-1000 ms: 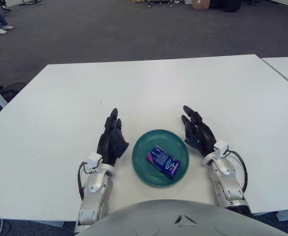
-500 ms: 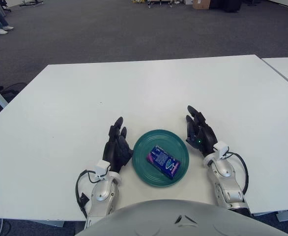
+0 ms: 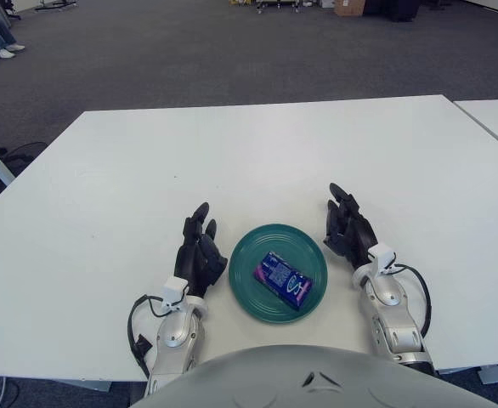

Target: Put the gum into the plate.

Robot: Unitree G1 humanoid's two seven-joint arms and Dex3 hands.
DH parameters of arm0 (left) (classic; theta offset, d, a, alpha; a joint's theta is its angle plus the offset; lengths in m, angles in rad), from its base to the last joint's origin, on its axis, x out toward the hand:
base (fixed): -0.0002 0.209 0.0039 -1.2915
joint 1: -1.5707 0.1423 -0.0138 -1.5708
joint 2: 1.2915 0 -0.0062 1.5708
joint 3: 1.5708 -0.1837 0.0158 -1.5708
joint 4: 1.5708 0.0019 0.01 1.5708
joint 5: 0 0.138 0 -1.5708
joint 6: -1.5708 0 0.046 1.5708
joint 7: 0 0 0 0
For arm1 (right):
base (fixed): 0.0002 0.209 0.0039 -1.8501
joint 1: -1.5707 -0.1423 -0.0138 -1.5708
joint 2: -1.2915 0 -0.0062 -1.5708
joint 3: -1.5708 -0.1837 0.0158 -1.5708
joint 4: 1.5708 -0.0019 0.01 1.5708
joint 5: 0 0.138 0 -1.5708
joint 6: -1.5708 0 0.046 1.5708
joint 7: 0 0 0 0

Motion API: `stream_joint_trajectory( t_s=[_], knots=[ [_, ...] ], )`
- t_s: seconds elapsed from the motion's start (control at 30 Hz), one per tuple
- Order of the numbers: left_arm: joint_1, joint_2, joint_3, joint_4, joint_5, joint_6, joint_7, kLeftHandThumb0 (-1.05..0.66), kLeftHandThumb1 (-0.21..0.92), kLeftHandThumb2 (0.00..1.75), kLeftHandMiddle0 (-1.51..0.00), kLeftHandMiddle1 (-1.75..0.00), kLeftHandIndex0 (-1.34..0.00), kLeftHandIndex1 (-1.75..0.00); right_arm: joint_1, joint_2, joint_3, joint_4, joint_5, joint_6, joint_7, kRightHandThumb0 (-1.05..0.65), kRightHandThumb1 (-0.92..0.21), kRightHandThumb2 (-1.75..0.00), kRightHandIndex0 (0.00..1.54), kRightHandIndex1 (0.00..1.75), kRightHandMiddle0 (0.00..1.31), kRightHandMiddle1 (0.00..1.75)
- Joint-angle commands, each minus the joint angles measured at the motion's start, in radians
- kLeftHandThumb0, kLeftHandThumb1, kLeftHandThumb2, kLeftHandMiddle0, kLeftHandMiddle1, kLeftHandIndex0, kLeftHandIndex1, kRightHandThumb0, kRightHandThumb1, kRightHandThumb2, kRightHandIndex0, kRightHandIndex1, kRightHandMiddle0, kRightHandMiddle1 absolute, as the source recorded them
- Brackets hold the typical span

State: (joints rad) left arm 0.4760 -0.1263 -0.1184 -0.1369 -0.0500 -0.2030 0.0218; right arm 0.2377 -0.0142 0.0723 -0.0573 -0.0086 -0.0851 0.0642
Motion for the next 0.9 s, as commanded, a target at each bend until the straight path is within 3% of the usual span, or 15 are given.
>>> stream_joint_trajectory(
  t_s=[0.0,0.47,0.87],
  knots=[
    [-0.02,-0.001,0.01,0.017,-0.011,0.0,-0.004,-1.0,0.92,1.08,-0.32,-0.01,0.0,-0.61,0.013,0.009,-0.001,-0.002,0.013,0.054,-0.005,-0.54,-0.92,-1.02,0.07,0.0,0.0,0.23],
    [-0.047,-0.005,0.019,0.029,-0.008,0.003,0.015,-0.97,0.92,1.06,-0.31,0.0,0.0,-0.57,-0.002,-0.001,-0.01,-0.002,0.043,0.091,0.027,-0.55,-0.92,-1.03,0.09,0.01,0.0,0.31],
    [-0.076,0.013,0.028,-0.003,-0.006,0.034,0.014,-0.97,0.92,1.07,-0.28,0.0,0.0,-0.54,-0.003,-0.002,-0.016,0.002,0.014,0.093,-0.007,-0.57,-0.92,-1.02,0.09,0.0,0.0,0.28]
  ],
)
